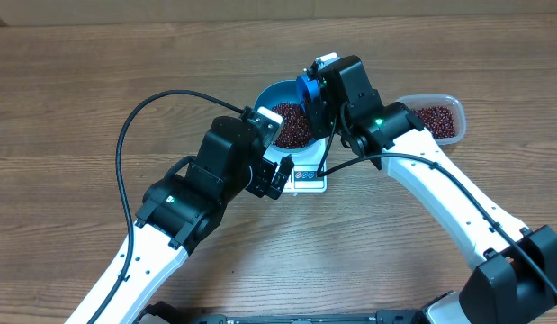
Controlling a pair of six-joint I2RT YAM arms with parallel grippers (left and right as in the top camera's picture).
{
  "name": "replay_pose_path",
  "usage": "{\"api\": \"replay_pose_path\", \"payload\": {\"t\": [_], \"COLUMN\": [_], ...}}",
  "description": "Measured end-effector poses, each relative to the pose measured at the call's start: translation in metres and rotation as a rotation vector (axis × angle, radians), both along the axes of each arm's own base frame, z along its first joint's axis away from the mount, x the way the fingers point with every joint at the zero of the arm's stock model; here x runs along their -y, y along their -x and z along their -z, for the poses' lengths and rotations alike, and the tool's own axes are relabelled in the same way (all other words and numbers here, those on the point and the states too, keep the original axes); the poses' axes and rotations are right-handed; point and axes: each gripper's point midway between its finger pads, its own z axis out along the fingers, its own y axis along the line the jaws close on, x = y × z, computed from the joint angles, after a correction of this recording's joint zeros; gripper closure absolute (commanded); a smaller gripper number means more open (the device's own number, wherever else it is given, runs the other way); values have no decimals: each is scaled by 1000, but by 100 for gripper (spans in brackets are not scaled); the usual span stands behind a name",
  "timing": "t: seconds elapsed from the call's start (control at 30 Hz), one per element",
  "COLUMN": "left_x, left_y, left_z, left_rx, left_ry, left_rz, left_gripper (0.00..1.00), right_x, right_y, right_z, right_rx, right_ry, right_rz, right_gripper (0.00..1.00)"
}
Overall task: Scoop item into bowl and weigh 150g on scale
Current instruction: 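Tilt the scoop with the right gripper to pour beans into the bowl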
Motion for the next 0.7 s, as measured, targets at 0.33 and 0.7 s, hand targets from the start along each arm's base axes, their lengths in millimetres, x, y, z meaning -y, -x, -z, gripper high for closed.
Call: {"api": "replay_pose_path", "payload": {"t": [0.33, 0.7], "left_x": [0, 0], "left_y": [0, 0], "left_z": [0, 0], "left_rx": [0, 0], "left_ry": [0, 0], "left_rz": [0, 0], "left_gripper": [0, 0], "right_x": [0, 0], "right_y": [0, 0], "right_z": [0, 0], "right_rx": [0, 12], "right_ry": [1, 25], "right_rz": [0, -31], "right_gripper": [96, 96]}}
